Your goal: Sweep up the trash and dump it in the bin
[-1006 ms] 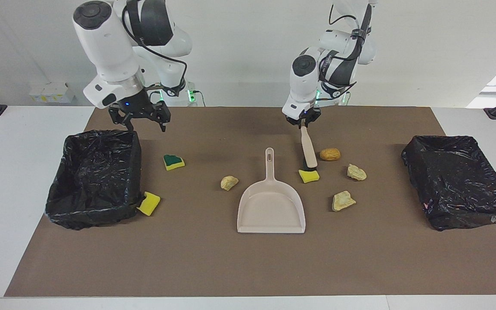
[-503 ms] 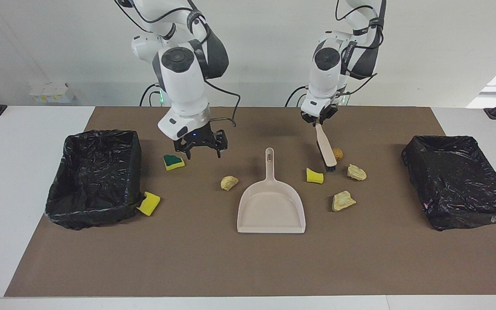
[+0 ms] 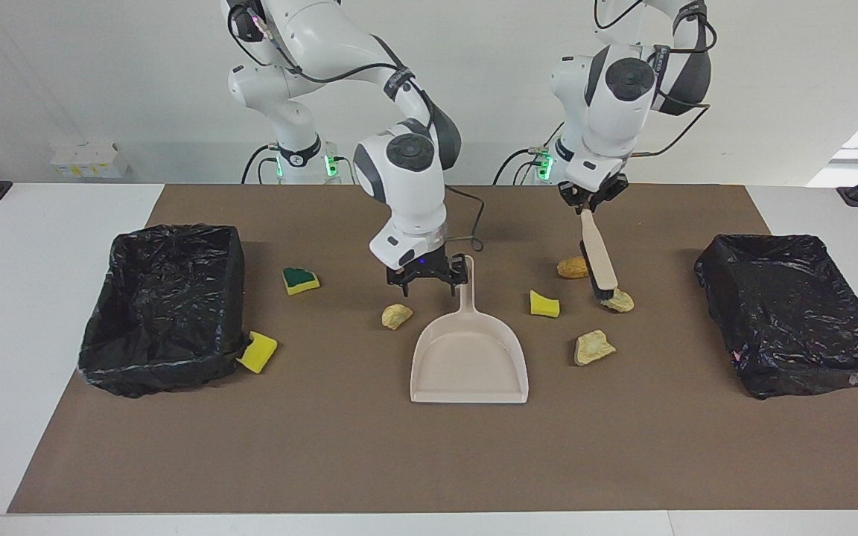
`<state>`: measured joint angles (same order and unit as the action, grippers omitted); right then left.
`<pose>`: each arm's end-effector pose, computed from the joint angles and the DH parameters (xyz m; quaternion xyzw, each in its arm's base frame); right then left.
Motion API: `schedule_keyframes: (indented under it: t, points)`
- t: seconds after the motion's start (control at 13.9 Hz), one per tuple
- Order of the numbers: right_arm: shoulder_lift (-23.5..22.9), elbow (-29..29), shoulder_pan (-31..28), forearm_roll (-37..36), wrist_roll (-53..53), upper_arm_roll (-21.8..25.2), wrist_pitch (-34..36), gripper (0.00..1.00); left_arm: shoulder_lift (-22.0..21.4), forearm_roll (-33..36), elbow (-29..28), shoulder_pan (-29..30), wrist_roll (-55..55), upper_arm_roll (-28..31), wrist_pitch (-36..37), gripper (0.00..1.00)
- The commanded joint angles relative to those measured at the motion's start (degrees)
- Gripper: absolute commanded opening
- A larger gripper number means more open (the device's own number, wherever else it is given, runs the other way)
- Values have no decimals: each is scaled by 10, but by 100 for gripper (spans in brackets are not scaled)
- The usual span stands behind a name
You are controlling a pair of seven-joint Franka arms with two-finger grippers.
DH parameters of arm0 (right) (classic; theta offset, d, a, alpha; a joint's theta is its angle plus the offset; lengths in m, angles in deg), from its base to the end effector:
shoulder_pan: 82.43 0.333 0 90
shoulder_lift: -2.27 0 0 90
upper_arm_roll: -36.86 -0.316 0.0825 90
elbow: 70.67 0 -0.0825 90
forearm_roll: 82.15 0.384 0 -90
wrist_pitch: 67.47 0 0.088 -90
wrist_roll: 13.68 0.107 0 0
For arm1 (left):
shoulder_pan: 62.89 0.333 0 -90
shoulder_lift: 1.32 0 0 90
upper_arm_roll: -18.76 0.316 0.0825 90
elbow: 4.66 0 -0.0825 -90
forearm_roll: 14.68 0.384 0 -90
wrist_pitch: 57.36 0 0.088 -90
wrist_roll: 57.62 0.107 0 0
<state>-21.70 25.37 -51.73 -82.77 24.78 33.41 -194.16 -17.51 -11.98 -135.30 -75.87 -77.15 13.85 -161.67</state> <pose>0.5633 0.3762 0.3720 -0.9975 0.0379 -0.0428 0.0408 0.4221 -0.1337 0.4545 -0.9954 -0.0092 0.0734 0.0607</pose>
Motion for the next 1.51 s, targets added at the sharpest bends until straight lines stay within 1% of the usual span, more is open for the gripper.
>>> schedule_keyframes:
  t: [0.0,0.14,0.22,0.29,0.43,0.5,0.58,0.65,0.72,0.79,0.93,1.08,1.22,1.29,1.44]
  points:
    - [-39,-36,40,-50,64,5,-12,100,12,6,11,71,65,-5,-8,0]
    - [-40,-34,50,-64,74,3,-14,100,15,6,9,116,112,-5,-26,0]
    - [-41,-33,55,-64,79,3,-15,96,16,6,9,135,130,-5,-34,0]
    - [-41,-32,59,-65,80,3,-17,89,17,6,9,152,148,-5,-40,0]
    - [-40,-28,60,-72,80,3,-16,65,17,6,6,170,175,-5,-50,0]
    - [-40,-25,59,-73,76,2,-17,58,20,6,1,178,174,-5,-68,0]
    - [-40,-23,60,-73,71,3,-16,43,29,6,-7,179,172,-5,-91,0]
    - [-40,-23,60,-75,69,3,-13,19,32,6,-9,183,171,-5,-105,0]
    - [-39,-27,60,-89,66,3,-8,0,33,6,-9,189,172,-5,-107,0]
    - [-37,-29,60,-108,64,2,-3,0,34,6,-9,190,172,-5,-107,0]
    - [-27,-27,50,-108,56,2,2,0,42,6,-9,189,172,-5,-110,0]
    - [-2,-26,40,-101,6,2,32,0,50,7,-7,190,172,-5,-110,0]
    - [29,-17,23,-91,-98,0,73,0,50,7,-7,190,172,-5,-111,0]
    - [43,-13,19,-71,-155,1,92,0,50,7,-7,190,172,-5,-111,0]
    - [59,-9,1,-46,-262,1,134,0,50,7,-7,190,175,-5,-106,0]
